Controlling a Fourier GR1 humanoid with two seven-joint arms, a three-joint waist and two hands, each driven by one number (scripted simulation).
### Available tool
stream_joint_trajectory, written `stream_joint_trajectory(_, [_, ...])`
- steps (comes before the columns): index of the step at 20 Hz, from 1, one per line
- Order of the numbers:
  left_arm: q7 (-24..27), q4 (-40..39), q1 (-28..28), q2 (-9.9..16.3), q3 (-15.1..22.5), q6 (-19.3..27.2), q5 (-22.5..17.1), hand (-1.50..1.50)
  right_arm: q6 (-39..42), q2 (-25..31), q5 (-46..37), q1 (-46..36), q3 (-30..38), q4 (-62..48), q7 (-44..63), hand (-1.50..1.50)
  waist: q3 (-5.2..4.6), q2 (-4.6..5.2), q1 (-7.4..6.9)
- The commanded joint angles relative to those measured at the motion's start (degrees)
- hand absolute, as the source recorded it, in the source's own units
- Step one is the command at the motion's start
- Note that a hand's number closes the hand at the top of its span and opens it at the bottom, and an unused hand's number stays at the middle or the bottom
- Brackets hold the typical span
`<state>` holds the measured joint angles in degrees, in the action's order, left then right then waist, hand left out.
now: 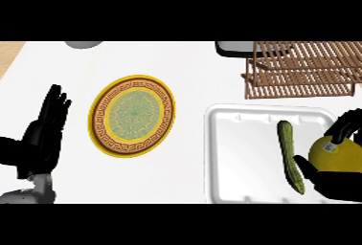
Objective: Pick the lemon from the tray and place it in the tiered shelf
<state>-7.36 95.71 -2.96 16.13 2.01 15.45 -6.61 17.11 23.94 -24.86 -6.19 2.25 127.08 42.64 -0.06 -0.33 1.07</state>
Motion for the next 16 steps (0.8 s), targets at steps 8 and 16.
stream_joint_trajectory(8, [2.2, -3.3, -2.8, -4.3, 1.9, 2.0, 5.1, 0.0, 6.2, 9.6, 9.2, -13.5, 18.7, -5.3, 7.0, 1.5, 0.04, 0.37, -1.0])
stream_joint_trajectory(16, [-3.8, 4.0, 0.5, -1.9, -0.6, -2.1, 2.4, 0.0, -2.1, 9.2, -0.3, -16.9, 17.9, -24.9, -8.2, 1.5, 0.08, 0.47, -1.85])
